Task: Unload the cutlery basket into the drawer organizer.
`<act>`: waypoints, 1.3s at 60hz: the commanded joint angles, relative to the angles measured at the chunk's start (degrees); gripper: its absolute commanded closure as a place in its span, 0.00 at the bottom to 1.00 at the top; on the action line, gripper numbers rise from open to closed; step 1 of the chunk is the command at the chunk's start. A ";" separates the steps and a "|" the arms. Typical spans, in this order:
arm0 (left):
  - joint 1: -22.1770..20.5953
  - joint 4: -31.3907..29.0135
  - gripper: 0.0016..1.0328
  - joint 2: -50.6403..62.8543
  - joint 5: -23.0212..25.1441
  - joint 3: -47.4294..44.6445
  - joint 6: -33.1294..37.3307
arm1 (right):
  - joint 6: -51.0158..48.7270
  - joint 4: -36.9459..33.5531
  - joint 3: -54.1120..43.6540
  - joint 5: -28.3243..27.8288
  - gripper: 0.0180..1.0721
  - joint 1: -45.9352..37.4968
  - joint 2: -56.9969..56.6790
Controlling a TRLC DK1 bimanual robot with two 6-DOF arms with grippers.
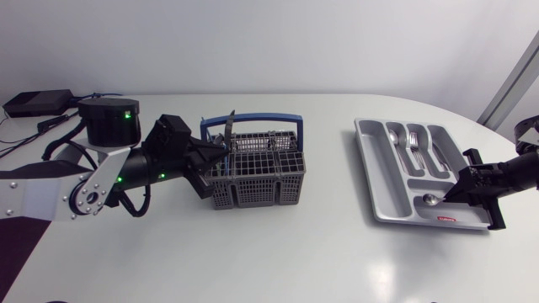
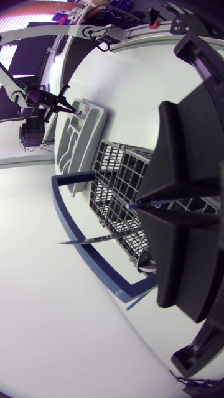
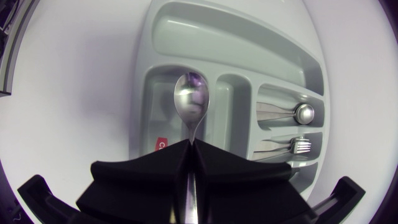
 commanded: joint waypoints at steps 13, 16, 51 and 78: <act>0.13 1.07 0.97 1.16 1.70 -1.53 -0.36 | -1.60 6.95 -4.26 2.83 0.94 -0.57 3.02; 0.21 1.07 0.97 0.99 1.88 -1.62 -0.45 | -1.51 7.22 -4.53 2.91 0.93 -0.57 3.02; 1.62 -1.21 0.97 -9.12 4.42 -0.74 -2.82 | 4.99 5.55 -9.53 1.86 0.04 3.21 -13.33; 1.62 -11.14 0.97 -24.59 4.07 5.06 -7.92 | 36.81 -2.36 -7.95 -2.80 0.05 27.29 -31.34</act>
